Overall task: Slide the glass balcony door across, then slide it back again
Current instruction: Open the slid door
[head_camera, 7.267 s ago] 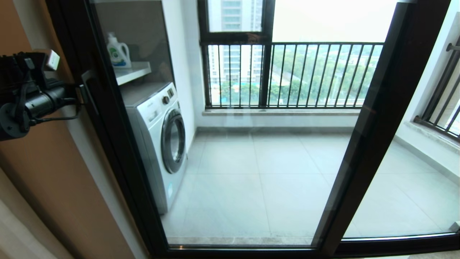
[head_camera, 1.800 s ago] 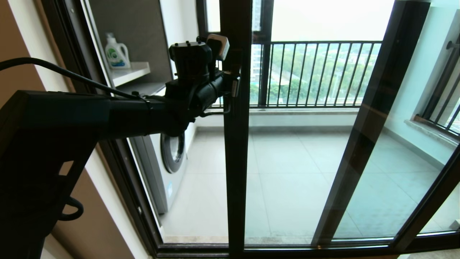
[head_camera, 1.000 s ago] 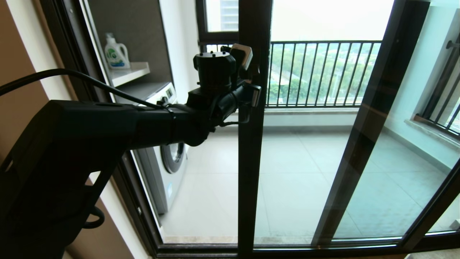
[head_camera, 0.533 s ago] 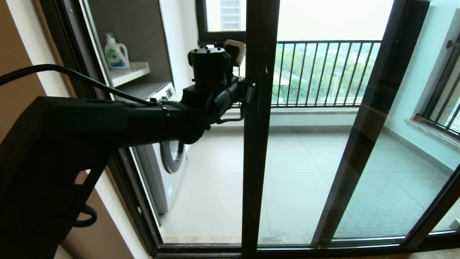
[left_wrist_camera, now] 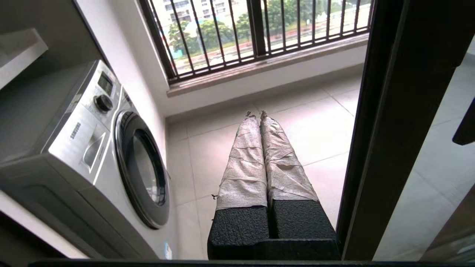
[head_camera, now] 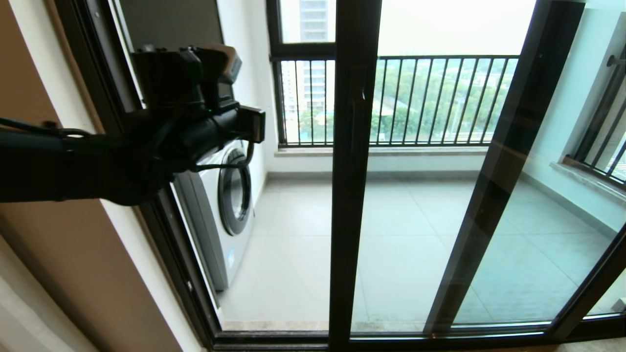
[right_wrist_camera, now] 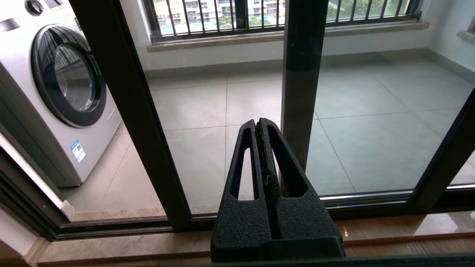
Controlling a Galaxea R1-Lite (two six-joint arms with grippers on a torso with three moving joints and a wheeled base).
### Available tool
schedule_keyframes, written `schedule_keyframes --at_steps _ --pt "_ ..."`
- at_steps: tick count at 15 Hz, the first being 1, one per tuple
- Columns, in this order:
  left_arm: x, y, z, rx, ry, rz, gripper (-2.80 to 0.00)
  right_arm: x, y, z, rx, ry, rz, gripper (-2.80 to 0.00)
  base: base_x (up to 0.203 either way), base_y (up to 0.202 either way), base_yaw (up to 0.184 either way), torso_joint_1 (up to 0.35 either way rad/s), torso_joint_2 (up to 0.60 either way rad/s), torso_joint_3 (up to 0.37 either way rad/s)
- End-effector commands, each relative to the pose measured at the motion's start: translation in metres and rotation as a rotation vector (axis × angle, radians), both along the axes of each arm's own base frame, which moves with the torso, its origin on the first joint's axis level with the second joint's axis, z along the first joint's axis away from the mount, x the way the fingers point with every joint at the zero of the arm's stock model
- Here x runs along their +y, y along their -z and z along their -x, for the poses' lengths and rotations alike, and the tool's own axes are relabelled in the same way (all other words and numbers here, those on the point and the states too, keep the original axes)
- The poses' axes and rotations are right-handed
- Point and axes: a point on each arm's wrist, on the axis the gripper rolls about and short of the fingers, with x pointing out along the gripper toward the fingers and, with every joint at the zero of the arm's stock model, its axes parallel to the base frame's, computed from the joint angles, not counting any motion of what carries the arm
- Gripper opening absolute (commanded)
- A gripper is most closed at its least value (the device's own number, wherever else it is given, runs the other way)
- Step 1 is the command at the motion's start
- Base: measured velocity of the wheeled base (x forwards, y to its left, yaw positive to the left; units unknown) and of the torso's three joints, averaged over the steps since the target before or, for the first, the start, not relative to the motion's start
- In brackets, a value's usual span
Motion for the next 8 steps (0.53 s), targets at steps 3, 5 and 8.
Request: schedule_keyframes --at_steps 3,5,8 --pt "0.074 -0.032 0.111 -0.104 -0.068 0.082 -2.80 0.000 0.003 -0.001 0.011 0.000 0.000 -2.80 0.000 0.000 0.000 0.000 0.00 0.000" --pt "0.096 -0.032 0.161 -0.147 -0.087 0.104 -2.80 0.000 0.003 -0.001 0.011 0.000 0.000 -2.80 0.000 0.000 0.000 0.000 0.00 0.000" --pt "0.126 -0.015 0.236 -0.177 -0.115 0.116 -2.80 0.000 0.003 -0.001 0.011 0.000 0.000 -2.80 0.000 0.000 0.000 0.000 0.00 0.000"
